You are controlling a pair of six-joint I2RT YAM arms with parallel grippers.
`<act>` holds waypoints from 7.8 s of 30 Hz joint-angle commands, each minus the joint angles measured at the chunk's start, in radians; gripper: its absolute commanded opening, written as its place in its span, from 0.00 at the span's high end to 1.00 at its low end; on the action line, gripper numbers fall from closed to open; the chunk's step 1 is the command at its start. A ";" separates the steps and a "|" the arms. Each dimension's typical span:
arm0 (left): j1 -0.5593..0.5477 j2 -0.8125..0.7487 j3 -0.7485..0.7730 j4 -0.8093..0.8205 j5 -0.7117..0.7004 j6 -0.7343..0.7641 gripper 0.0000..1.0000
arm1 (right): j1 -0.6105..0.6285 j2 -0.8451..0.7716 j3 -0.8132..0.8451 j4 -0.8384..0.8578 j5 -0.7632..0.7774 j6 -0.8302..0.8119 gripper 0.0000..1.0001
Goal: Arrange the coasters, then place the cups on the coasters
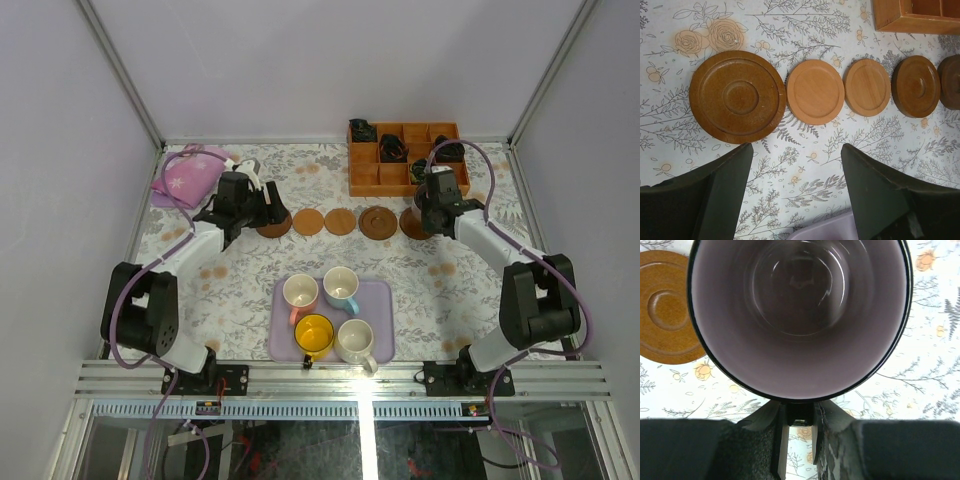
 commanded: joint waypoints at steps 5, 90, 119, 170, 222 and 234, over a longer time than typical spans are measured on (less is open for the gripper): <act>0.005 0.019 0.056 0.031 0.007 0.003 0.29 | 0.002 0.039 0.038 0.129 -0.051 0.007 1.00; 0.003 -0.052 0.000 0.013 0.014 0.003 0.28 | 0.376 -0.397 -0.034 -0.249 -0.165 0.162 0.01; 0.002 -0.128 -0.056 0.005 0.048 -0.025 0.25 | 0.994 -0.536 -0.306 -0.379 -0.320 0.445 0.01; 0.003 -0.096 -0.051 -0.001 0.060 -0.011 0.23 | 1.076 -0.489 0.144 -0.805 0.200 0.543 1.00; 0.003 -0.120 -0.053 -0.018 -0.010 0.071 0.22 | 0.269 0.284 0.372 -0.088 0.023 0.185 1.00; 0.003 -0.103 -0.047 -0.021 -0.003 0.070 0.22 | 0.270 0.262 0.290 -0.084 0.008 0.247 1.00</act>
